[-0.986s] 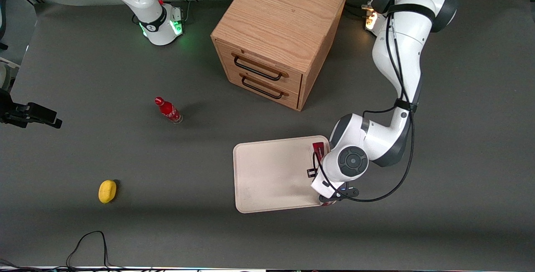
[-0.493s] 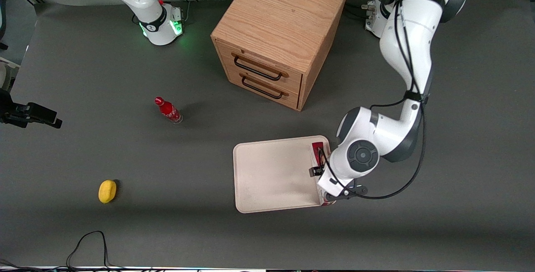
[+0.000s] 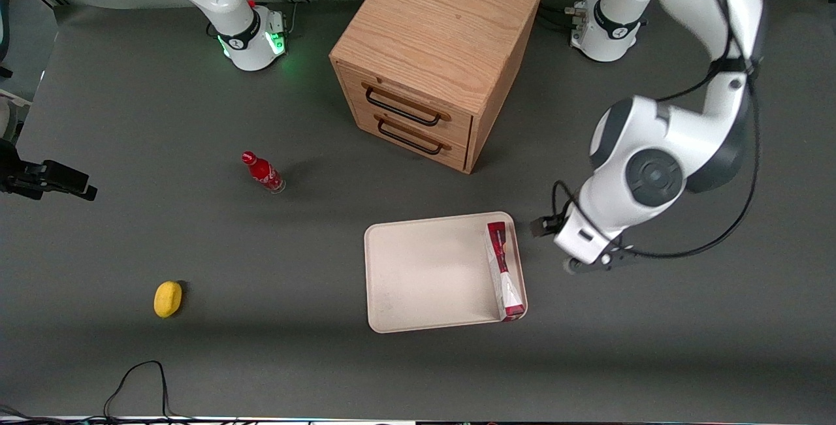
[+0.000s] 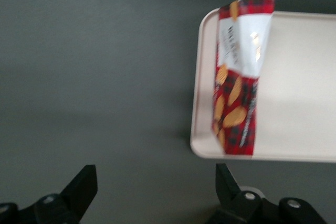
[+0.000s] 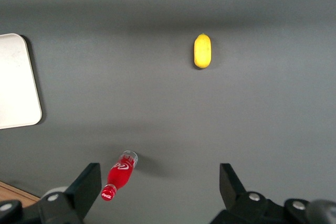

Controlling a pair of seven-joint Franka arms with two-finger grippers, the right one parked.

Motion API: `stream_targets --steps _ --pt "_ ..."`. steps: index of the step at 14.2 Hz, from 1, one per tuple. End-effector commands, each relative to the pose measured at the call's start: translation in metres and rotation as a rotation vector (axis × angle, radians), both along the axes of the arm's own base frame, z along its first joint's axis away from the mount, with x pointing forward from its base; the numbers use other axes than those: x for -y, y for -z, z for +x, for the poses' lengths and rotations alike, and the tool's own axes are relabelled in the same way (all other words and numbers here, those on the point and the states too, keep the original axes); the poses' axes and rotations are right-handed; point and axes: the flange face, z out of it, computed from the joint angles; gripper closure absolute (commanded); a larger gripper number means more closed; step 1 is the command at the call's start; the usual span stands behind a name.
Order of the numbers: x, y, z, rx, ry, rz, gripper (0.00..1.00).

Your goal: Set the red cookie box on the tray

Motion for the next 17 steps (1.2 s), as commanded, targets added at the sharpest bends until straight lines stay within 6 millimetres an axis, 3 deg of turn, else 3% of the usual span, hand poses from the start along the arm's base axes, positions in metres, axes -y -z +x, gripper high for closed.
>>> stream_targets --steps 1,3,5,10,13,17 --pt "-0.051 -0.031 -0.041 -0.027 0.022 0.016 0.00" --pt "-0.078 -0.060 -0.054 -0.044 0.042 0.019 0.00" --pt "-0.125 -0.089 -0.063 -0.067 0.038 0.022 0.00" --pt "-0.215 -0.134 -0.072 -0.029 0.053 0.044 0.00" --pt "-0.249 -0.155 -0.070 -0.037 0.031 0.056 0.00" --pt "-0.254 -0.167 -0.072 -0.041 0.032 0.106 0.00"
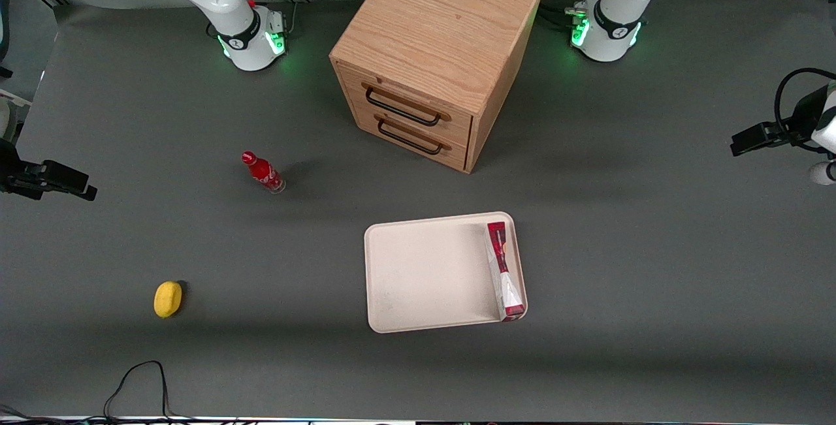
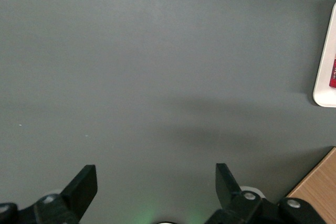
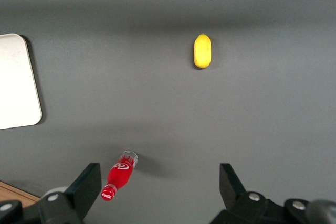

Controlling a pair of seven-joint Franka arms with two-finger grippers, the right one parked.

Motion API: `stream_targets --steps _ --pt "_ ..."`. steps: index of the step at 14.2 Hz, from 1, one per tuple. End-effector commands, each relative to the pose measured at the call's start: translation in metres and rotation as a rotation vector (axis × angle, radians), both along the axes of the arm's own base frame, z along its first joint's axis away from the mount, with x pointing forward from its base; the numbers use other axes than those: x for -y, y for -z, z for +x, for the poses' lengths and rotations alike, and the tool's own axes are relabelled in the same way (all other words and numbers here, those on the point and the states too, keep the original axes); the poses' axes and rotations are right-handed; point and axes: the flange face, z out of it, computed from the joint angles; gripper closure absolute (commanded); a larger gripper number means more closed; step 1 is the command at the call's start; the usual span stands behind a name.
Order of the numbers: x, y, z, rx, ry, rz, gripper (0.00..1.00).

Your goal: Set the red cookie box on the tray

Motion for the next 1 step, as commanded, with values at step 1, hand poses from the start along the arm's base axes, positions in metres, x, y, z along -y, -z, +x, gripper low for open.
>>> stream_targets --steps 1 --pt "0.0065 -0.0084 -0.0032 -0.023 0.035 0.018 0.01"
